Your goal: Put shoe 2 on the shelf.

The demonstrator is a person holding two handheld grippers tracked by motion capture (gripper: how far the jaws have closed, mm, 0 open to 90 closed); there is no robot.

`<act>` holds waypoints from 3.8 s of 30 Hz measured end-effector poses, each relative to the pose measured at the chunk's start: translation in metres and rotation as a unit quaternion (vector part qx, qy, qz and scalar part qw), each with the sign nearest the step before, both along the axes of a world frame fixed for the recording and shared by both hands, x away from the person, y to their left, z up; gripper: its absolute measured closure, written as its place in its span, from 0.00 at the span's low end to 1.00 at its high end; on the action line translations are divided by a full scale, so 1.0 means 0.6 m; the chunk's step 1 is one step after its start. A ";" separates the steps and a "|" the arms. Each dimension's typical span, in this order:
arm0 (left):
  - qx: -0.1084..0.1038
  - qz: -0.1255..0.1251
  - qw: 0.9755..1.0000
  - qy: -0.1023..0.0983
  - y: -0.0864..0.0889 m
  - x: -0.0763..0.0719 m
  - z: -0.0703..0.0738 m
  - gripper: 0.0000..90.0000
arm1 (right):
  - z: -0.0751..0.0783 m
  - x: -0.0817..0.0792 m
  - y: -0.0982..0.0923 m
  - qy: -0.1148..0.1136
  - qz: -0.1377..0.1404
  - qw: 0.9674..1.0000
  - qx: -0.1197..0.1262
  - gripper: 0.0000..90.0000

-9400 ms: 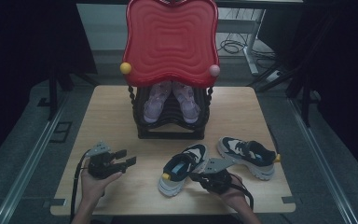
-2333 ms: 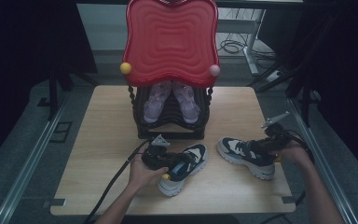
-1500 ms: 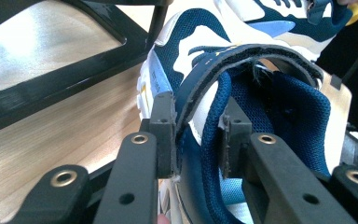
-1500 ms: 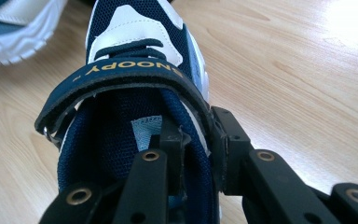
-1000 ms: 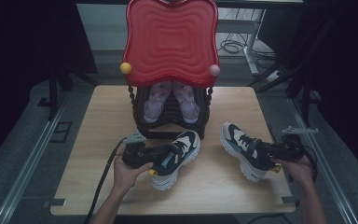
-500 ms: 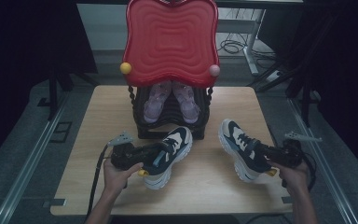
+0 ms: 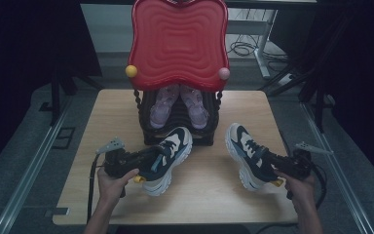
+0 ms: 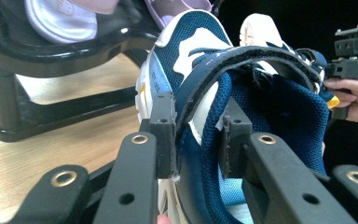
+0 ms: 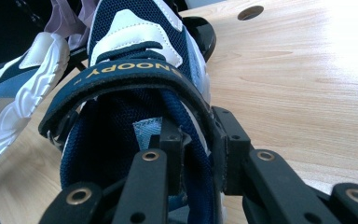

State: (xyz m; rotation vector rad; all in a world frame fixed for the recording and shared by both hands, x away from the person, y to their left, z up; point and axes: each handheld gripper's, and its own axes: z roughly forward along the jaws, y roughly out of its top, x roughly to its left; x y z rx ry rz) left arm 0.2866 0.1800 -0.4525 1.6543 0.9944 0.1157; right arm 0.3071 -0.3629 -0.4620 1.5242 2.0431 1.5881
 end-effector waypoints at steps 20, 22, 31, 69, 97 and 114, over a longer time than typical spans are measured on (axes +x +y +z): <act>-0.045 0.032 0.998 -0.015 0.072 -0.020 0.010 0.80 | -0.005 0.002 0.017 -0.020 -0.008 0.999 0.041 0.85; -0.049 0.037 0.998 -0.017 0.081 -0.023 0.010 0.80 | -0.003 0.001 0.017 -0.019 -0.010 0.999 0.045 0.85; -0.067 0.058 0.996 -0.020 0.126 -0.036 0.012 0.80 | -0.002 0.001 0.014 -0.026 -0.015 0.998 0.048 0.85; -0.117 0.138 0.981 -0.063 0.242 -0.029 0.051 0.80 | 0.044 0.025 0.009 -0.054 -0.049 0.995 0.071 0.85; -0.134 0.154 0.974 -0.098 0.254 0.017 0.113 0.80 | 0.143 0.076 0.031 -0.085 -0.068 0.989 0.098 0.85; -0.154 0.163 0.967 -0.121 0.255 0.047 0.161 0.80 | 0.201 0.103 0.038 -0.100 -0.076 0.986 0.107 0.85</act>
